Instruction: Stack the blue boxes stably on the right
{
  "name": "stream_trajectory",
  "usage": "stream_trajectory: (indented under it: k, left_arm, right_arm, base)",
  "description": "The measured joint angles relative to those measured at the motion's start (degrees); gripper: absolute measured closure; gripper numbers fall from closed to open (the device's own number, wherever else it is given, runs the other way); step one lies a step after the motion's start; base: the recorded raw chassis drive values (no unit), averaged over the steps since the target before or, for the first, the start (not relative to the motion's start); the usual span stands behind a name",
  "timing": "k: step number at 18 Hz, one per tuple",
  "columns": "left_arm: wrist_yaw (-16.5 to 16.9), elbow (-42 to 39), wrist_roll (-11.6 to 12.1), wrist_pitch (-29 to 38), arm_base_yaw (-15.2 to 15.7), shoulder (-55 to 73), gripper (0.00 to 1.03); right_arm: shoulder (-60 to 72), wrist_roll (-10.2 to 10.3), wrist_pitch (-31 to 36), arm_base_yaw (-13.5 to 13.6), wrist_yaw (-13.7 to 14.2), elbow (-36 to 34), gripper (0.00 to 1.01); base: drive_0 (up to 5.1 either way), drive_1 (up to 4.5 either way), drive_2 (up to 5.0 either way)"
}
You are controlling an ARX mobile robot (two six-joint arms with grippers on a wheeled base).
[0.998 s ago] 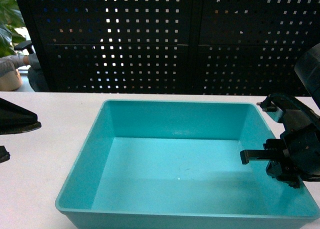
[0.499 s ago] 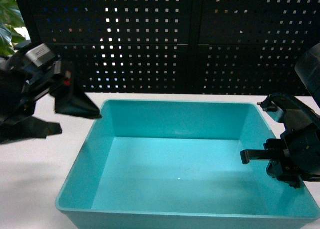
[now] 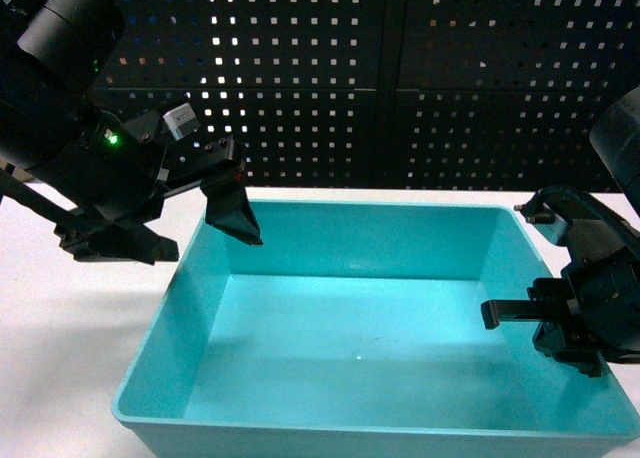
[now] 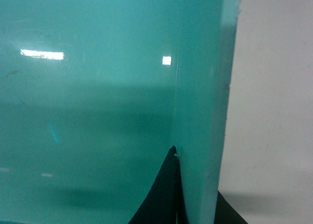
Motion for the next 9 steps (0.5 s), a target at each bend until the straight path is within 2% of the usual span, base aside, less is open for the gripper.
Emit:
stream_trajectory:
  k: [3, 6, 9]
  left_arm:
    - [-2.8, -3.7, 3.4, 1.2, 0.7, -0.9, 0.05]
    - [-3.5, -6.9, 5.9, 2.9, 1.5, -0.8, 0.05]
    - [-3.9, -8.0, 7.8, 7.8, 0.1, -0.5, 0.05]
  right_arm:
    - [0.0, 0.0, 0.0, 0.0, 0.0, 0.0, 0.99]
    - [0.0, 0.0, 0.0, 0.0, 0.1, 0.0, 0.99]
    - [0.0, 0.0, 0.0, 0.0, 0.1, 0.0, 0.99]
  base:
    - [0.0, 0.00, 0.0]
    - [0.0, 0.00, 0.0]
    - [0.0, 0.00, 0.0]
